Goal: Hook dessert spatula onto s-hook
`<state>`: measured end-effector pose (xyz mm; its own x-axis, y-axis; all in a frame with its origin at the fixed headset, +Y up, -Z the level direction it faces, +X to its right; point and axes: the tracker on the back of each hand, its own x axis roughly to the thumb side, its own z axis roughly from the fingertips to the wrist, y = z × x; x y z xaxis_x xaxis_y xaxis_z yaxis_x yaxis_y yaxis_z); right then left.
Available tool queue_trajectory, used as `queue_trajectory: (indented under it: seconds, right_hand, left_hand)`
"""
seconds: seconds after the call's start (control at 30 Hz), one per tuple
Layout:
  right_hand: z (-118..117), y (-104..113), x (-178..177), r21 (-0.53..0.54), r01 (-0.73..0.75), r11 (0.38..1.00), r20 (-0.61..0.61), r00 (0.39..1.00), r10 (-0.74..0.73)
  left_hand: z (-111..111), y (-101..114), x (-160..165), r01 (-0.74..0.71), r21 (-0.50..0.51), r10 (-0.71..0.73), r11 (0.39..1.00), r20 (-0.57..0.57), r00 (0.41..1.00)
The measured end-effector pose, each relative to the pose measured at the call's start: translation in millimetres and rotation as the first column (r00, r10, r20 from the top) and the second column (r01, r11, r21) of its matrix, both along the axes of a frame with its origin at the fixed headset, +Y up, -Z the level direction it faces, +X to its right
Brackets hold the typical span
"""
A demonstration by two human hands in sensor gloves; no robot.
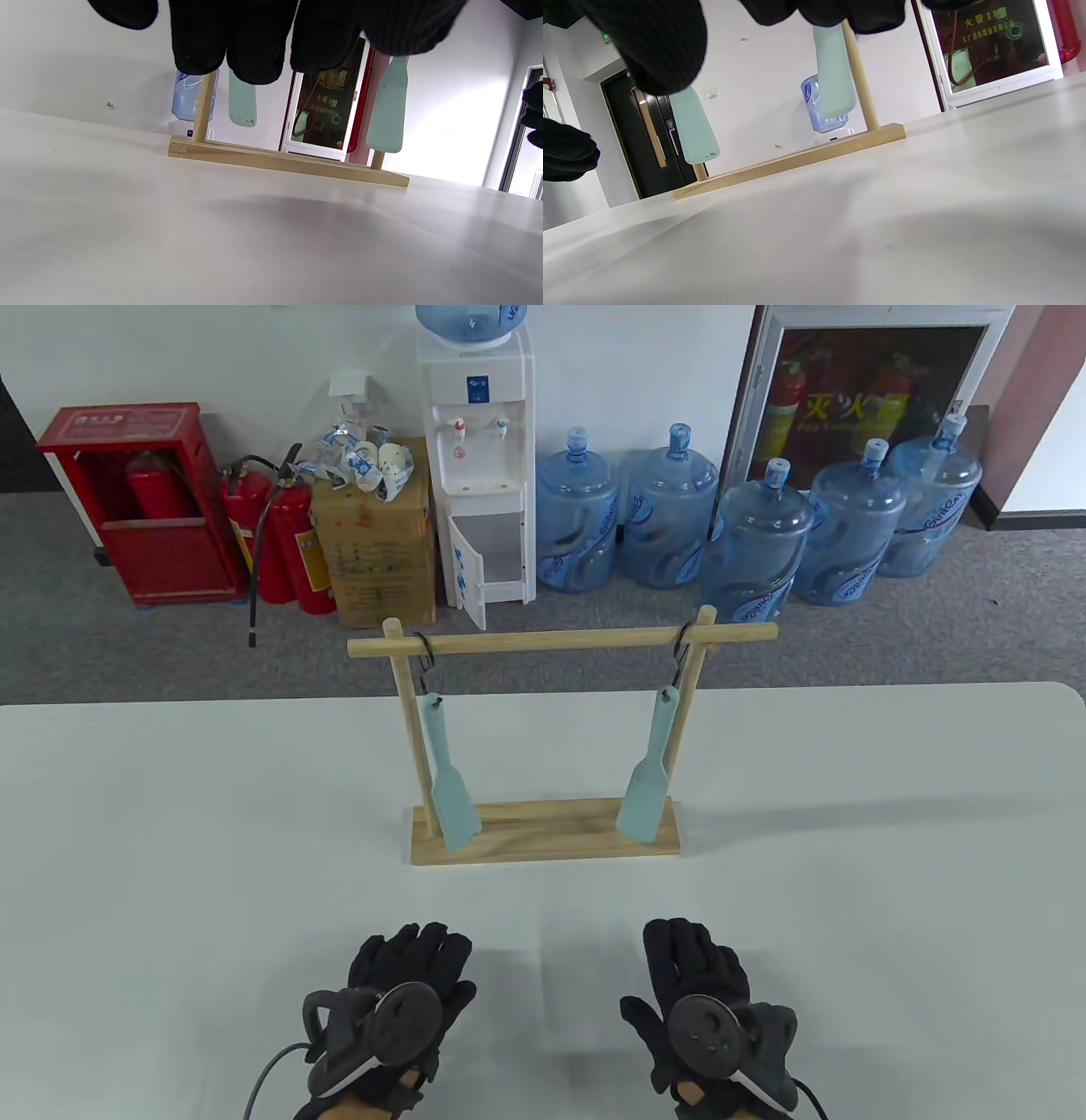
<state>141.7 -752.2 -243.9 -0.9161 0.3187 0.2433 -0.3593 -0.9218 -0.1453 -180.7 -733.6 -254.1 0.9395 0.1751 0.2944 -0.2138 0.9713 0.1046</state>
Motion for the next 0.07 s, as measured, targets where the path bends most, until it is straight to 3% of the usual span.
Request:
queue_trajectory:
  seconds: [0.07]
  right_hand:
    - [0.0,-0.3,1.3,-0.004,-0.005,1.0,0.004,1.0,0.005]
  left_hand:
    - [-0.1,0.0,0.3,0.008,-0.002,-0.008,1.0,-0.001,1.0]
